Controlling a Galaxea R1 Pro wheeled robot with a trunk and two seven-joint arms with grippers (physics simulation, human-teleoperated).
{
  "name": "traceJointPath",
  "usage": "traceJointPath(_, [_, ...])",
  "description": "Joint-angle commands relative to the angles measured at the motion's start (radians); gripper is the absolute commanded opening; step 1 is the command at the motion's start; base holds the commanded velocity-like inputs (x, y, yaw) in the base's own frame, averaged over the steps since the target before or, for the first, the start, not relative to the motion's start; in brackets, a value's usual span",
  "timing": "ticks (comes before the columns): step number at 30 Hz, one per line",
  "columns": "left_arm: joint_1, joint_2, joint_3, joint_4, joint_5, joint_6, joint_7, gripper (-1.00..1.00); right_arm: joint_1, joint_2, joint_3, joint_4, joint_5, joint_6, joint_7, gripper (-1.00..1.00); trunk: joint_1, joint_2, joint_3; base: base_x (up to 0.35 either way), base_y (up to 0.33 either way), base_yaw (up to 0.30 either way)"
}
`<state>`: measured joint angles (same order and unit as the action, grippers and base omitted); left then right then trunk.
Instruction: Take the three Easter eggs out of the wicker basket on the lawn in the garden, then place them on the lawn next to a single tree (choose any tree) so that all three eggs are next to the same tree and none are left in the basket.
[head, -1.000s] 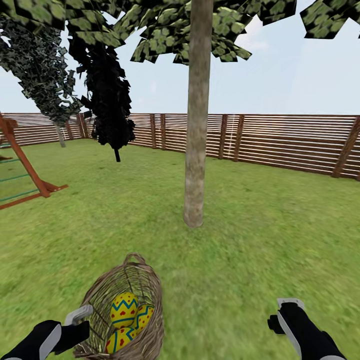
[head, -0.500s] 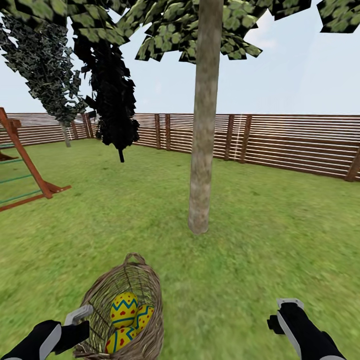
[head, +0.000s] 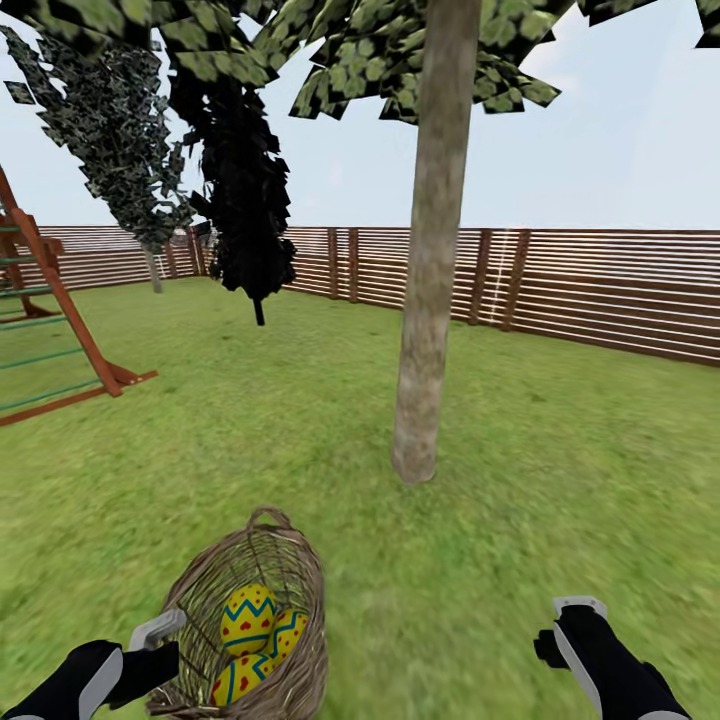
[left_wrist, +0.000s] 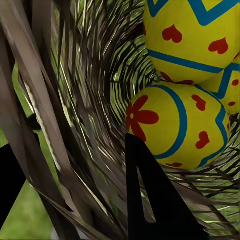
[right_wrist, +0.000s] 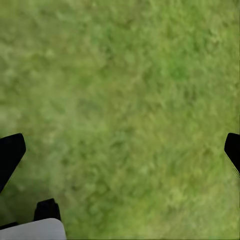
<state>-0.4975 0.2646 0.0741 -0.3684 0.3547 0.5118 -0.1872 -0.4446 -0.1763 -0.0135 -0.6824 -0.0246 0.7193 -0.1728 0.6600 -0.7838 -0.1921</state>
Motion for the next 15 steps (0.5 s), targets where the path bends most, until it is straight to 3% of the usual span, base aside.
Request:
traceJointPath(1, [-0.001,-0.001,0.009,-0.001,0.009,0.008,-0.003,-1.0,0.0,0.0,0.0,-0.002,-0.003,0.005,-0.004,1.0,0.001,-0.001,-0.001,0.329,0.0,0.208])
traceJointPath(15, [-0.001,-0.001,0.009,-0.001,0.009,0.008,-0.003,-1.0,0.0,0.0,0.0,-0.002,-0.004,0.005,-0.004,1.0,0.001,-0.001,-0.001,0.329,0.0,0.015])
